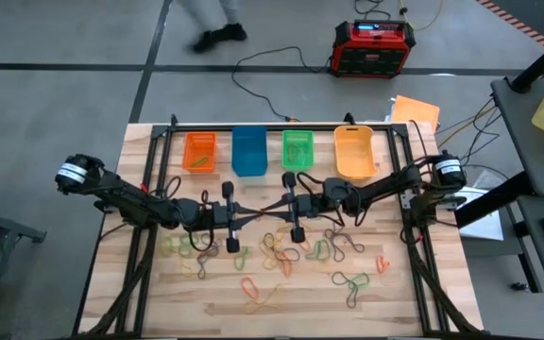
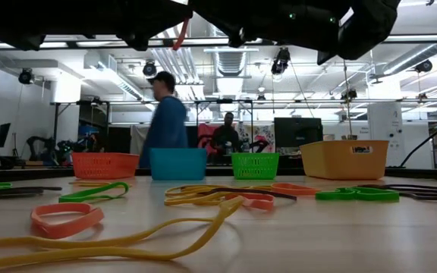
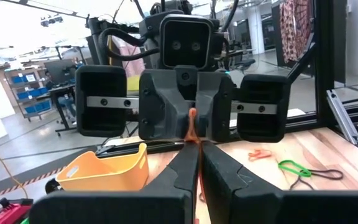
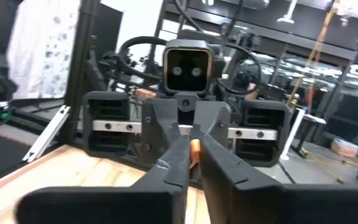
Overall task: Sort rubber bands into baskets
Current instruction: Put the orange rubber band into the light orange bin
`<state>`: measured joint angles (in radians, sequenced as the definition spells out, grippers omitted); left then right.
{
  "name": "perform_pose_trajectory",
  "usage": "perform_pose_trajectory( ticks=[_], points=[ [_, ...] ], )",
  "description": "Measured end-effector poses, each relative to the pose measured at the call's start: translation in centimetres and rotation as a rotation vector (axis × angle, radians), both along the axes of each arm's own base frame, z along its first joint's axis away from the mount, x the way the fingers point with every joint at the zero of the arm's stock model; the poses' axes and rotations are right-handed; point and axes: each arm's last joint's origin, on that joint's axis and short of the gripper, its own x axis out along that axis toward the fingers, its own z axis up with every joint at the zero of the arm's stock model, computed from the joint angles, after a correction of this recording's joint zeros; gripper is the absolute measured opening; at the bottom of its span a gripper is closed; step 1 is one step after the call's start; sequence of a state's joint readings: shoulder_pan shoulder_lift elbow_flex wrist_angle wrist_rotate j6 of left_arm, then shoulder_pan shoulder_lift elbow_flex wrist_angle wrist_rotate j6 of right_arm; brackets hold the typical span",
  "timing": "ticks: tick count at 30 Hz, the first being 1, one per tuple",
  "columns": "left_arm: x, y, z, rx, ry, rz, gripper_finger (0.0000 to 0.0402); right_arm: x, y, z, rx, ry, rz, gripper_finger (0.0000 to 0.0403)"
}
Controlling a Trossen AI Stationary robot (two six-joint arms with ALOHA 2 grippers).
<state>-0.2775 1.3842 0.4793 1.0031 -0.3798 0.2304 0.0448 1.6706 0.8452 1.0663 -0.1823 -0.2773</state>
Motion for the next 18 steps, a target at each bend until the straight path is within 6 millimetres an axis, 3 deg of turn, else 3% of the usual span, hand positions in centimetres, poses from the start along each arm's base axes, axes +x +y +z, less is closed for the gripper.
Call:
perform_pose_trajectory(
  ticks=[8, 18],
  points=[
    [0.0, 0.1, -0.1, -0.004, 0.009, 0.036, 0.0011, 0.0, -0.2, -0.1, 0.012, 0.016, 0.013, 0.0009],
    [-0.1, 0.6, -0.6, -0.048, 0.054, 0.187, 0.0131, -0.1, -1.3, -0.2, 0.035, 0.100, -0.054, 0.0009]
  ],
)
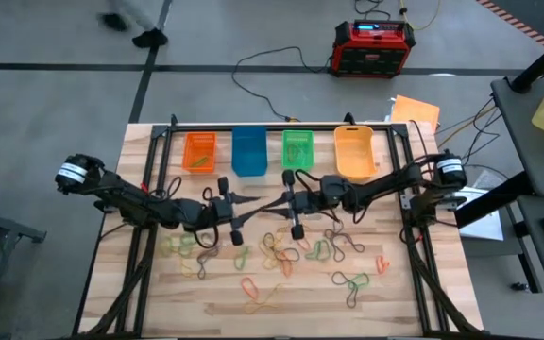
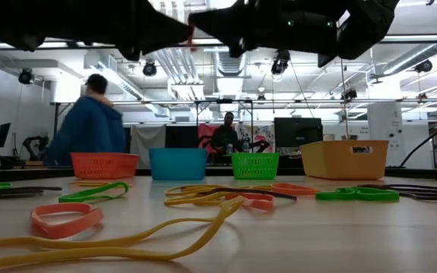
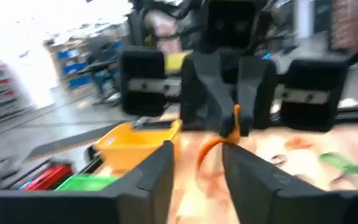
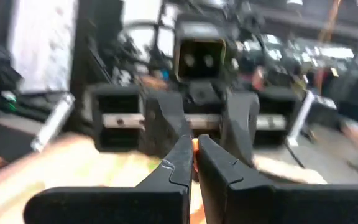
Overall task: Sort rubber bands into baskets
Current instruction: Put the orange rubber band into the light orange bin
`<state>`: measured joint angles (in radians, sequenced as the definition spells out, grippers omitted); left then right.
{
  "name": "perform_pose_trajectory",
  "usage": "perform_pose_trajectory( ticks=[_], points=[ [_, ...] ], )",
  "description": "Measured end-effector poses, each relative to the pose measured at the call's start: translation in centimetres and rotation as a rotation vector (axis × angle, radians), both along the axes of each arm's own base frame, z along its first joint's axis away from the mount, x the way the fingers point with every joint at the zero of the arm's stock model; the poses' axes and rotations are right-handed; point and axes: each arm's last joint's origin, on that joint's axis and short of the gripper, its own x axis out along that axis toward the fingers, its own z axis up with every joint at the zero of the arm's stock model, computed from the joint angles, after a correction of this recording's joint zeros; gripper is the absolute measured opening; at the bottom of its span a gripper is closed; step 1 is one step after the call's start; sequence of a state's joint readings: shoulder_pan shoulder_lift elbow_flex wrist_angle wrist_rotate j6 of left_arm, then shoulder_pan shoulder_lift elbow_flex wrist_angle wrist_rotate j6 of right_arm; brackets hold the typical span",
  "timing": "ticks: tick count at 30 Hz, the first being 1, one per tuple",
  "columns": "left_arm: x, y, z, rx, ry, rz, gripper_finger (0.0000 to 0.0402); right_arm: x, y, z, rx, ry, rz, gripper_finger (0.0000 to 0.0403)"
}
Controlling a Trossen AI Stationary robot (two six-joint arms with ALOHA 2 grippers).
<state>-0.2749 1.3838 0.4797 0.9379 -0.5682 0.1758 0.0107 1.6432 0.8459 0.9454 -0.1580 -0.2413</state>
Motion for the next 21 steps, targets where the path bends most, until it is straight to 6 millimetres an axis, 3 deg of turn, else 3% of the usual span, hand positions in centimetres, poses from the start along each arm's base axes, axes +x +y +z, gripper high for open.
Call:
perform_pose_trajectory(
  ticks=[6, 12, 16, 21],
  points=[
    [-0.2, 0.2, -0.8, -0.024, 0.085, 0.067, 0.0188, -2.9, -2.6, 1.7, -0.035, 0.294, -0.321, 0.0009],
    [-0.2, 0.4, -1.2, -0.032, 0.113, 0.119, 0.0191, -7.9, -5.2, 3.9, -0.037, 0.512, -0.700, 0.0009],
    [-0.2, 0.5, -1.2, -0.035, 0.108, 0.147, 0.0185, -11.3, -7.4, 4.8, 0.082, 0.573, -0.991, 0.0009],
    [-0.2, 1.0, -1.1, -0.057, 0.096, 0.176, 0.0178, -15.0, -10.3, 3.8, 0.331, 0.690, -1.257, 0.0009]
  ],
)
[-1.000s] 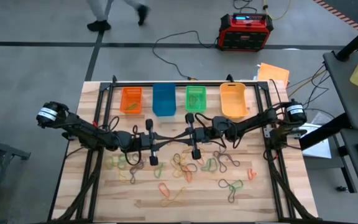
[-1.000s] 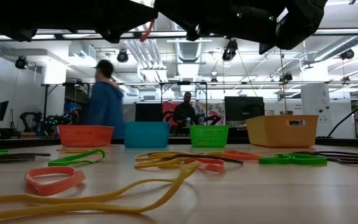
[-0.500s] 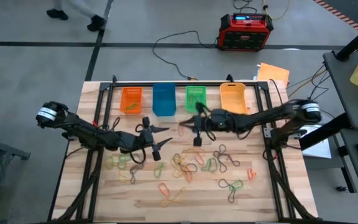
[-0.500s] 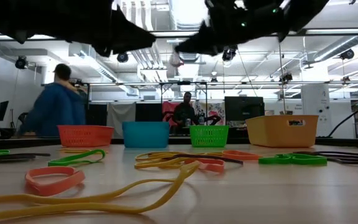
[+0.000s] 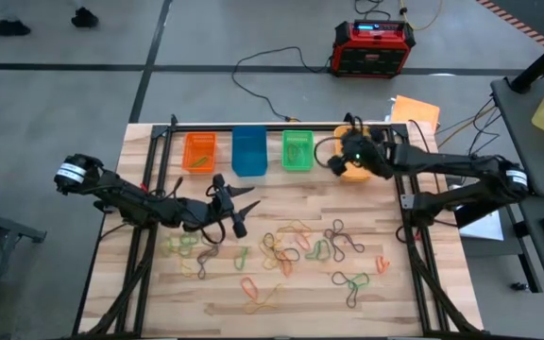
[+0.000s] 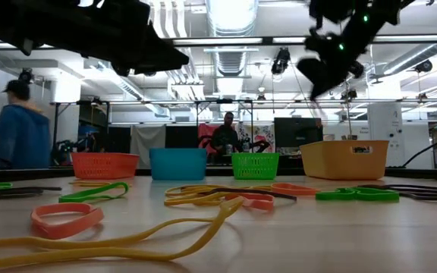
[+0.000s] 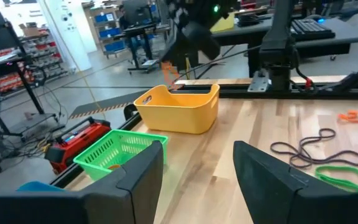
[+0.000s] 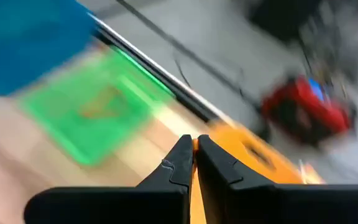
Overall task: Sort rubber bands into baskets
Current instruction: Put the orange rubber band into the light orange bin
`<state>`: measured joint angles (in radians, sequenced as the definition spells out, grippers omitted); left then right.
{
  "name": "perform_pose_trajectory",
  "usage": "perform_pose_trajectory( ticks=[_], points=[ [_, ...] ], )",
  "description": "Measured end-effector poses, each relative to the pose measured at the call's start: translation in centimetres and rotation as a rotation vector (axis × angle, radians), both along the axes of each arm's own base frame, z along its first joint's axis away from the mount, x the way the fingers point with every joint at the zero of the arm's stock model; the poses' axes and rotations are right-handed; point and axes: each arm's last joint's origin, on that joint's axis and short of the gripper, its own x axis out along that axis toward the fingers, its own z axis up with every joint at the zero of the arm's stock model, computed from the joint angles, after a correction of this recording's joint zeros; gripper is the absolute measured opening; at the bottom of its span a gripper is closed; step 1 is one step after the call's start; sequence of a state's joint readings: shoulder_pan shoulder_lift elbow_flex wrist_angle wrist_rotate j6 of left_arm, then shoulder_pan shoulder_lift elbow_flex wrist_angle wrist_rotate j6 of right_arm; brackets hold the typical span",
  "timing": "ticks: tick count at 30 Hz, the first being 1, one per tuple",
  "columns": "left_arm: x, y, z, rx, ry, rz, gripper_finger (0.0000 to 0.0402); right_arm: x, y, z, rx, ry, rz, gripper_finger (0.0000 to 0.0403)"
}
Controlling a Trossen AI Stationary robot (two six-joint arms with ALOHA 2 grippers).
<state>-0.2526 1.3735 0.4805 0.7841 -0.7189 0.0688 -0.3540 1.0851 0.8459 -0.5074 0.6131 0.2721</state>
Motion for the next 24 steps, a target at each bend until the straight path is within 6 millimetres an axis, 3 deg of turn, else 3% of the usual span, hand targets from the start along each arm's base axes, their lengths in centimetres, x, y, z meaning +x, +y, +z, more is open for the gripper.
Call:
perform_pose_trajectory(
  ticks=[5, 13, 24],
  points=[
    [0.2, 0.3, 0.2, -0.005, -0.010, 0.010, 0.0171, -1.9, -2.6, -1.9, 0.114, 0.096, -0.226, 0.0009],
    [0.3, 0.7, 0.3, -0.004, -0.010, 0.026, 0.0168, -1.3, -4.8, -4.0, 0.152, 0.126, -0.292, 0.0013],
    [0.4, 1.2, 0.3, -0.009, -0.002, 0.045, 0.0168, -1.1, -5.3, -4.8, 0.203, 0.134, -0.286, 0.0093]
  ],
)
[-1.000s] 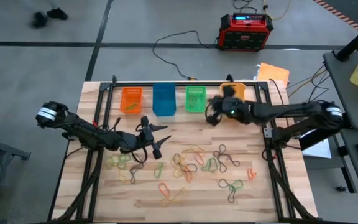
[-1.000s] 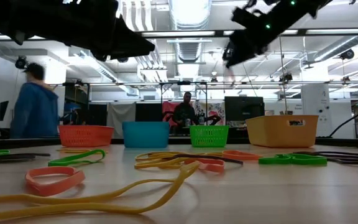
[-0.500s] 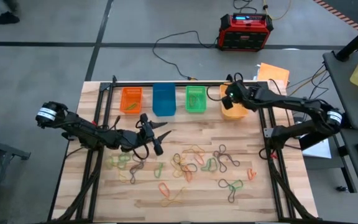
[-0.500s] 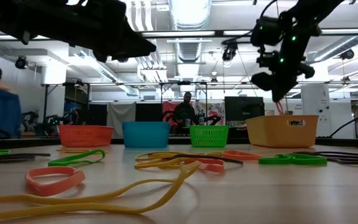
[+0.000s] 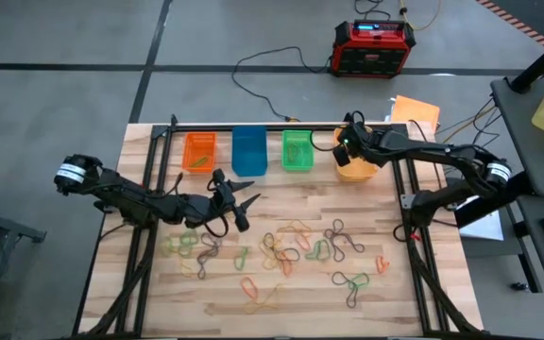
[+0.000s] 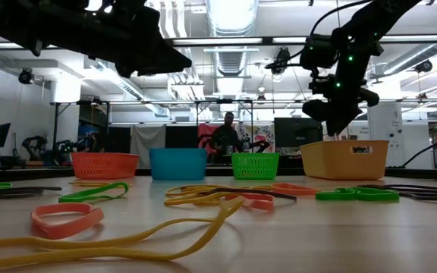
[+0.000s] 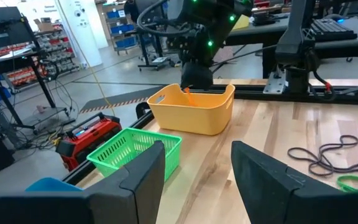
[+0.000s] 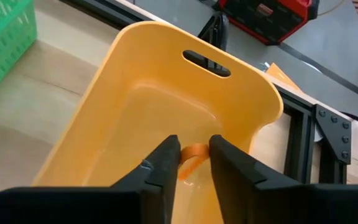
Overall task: Sort rubber bands into baskets
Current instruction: Put the orange rubber band into the light orange bin, then put the yellow rubber band into the blue bin
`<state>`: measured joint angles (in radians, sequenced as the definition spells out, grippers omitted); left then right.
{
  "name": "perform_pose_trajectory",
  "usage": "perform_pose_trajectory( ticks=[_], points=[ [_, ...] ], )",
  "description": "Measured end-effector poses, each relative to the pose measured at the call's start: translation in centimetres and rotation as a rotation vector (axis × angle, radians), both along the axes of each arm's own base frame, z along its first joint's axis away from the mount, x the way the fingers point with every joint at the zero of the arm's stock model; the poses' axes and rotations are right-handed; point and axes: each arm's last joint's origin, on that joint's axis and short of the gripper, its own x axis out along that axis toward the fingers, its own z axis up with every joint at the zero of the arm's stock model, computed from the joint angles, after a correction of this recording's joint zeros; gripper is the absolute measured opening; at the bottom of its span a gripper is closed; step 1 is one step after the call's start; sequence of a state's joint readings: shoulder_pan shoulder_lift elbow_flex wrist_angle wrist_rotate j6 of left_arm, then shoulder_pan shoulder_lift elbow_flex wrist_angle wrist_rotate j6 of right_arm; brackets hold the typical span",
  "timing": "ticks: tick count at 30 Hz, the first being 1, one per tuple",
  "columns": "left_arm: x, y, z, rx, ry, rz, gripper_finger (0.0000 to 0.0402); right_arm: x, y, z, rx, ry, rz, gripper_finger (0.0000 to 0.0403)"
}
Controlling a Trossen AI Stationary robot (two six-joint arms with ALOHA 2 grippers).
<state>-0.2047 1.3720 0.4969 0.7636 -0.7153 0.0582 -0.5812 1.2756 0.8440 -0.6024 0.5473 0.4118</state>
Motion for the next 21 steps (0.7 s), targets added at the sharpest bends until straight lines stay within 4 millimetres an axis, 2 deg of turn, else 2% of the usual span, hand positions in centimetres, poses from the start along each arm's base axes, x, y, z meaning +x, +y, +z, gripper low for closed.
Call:
perform_pose_trajectory(
  ticks=[10, 15, 18, 21],
  points=[
    [0.1, 0.3, -0.3, -0.063, 0.000, -0.035, 0.0168, 0.0, 0.0, 0.2, -0.002, -0.019, 0.004, 0.0145],
    [-0.1, 0.3, -0.6, -0.094, 0.049, -0.085, 0.0168, 0.6, 0.6, 0.2, 0.074, -0.090, 0.079, 0.0160],
    [-0.4, 0.2, -0.6, -0.140, 0.126, -0.146, 0.0168, 1.5, 1.3, 0.5, 0.072, -0.136, 0.152, 0.0162],
    [-0.7, 0.0, 0.3, -0.209, 0.257, -0.196, 0.0168, 2.3, 2.3, 1.3, 0.035, -0.188, 0.221, 0.0160]
  ],
)
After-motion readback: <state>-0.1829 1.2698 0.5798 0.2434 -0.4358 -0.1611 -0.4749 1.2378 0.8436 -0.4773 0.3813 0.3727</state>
